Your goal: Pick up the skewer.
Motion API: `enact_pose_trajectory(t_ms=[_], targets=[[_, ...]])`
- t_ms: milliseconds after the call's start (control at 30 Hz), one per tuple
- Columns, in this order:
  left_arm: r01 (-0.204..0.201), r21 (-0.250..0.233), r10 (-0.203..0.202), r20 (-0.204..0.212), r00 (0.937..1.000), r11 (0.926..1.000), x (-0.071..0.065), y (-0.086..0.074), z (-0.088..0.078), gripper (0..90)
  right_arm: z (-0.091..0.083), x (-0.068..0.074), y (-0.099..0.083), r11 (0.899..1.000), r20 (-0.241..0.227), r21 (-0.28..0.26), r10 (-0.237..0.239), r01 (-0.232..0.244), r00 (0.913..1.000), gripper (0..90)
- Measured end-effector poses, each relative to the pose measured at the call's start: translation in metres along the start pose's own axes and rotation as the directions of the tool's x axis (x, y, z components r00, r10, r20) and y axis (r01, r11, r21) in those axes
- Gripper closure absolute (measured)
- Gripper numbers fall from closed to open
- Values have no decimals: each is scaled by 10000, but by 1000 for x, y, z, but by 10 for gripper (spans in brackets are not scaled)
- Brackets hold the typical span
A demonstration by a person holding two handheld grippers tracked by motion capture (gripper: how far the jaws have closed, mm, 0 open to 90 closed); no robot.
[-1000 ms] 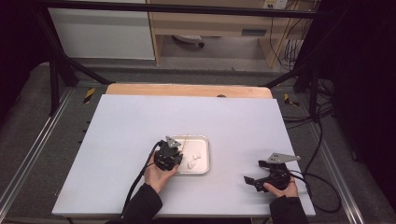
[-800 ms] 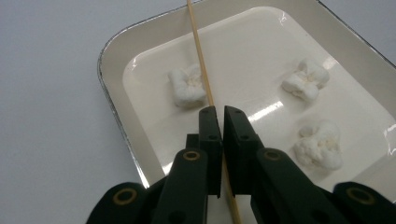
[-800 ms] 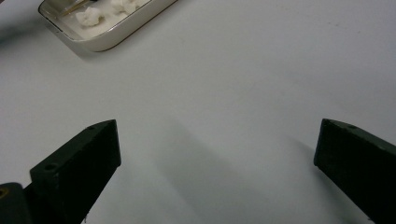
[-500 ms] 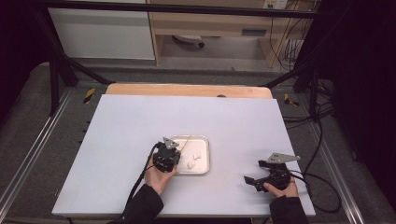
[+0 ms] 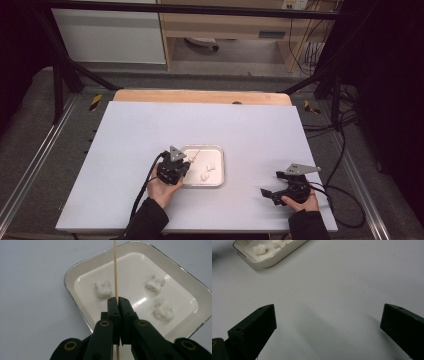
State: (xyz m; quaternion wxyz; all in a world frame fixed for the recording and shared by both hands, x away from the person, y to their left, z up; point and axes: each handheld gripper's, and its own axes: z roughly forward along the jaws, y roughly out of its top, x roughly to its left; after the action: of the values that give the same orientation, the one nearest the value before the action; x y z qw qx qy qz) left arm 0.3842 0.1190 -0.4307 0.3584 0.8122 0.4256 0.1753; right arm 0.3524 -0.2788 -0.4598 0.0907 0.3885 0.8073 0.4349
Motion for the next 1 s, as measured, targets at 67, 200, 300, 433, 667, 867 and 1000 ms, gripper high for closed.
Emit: enact_pose_trajectory(t_ms=[67, 200, 300, 433, 667, 867, 1000], targets=[[-175, -29, 176, 191, 9997, 9998, 2, -1, -2, 889, 1, 1, 1, 10000, 56, 22, -64, 64, 10000, 7], [-482, -27, 483, 512, 9975, 9988, 6, -1, -8, 889, 4, 5, 5, 9995, 307, 154, -287, 282, 9991, 7], [-681, 11, 679, 707, 9952, 9977, 7, 0, -11, 889, 7, 9, 8, 9988, 529, 235, -453, 441, 9976, 7], [-972, 31, 963, 1090, 9894, 9953, 8, 2, -15, 889, 8, 13, 12, 9972, 774, 348, -694, 668, 9946, 7], [-1616, 94, 1581, 1582, 9747, 9868, 6, 8, -21, 889, 12, 28, 24, 9825, 1153, 583, -1825, 1768, 9764, 7], [-2009, 272, 1922, 1896, 9629, 9792, 3, 14, -24, 889, 16, 37, 32, 9634, 1388, 886, -2634, 2529, 9547, 10], [-2275, 394, 2144, 2118, 9535, 9730, 0, 17, -23, 889, 21, 44, 36, 9424, 1556, 1219, -3280, 3114, 9318, 12]])
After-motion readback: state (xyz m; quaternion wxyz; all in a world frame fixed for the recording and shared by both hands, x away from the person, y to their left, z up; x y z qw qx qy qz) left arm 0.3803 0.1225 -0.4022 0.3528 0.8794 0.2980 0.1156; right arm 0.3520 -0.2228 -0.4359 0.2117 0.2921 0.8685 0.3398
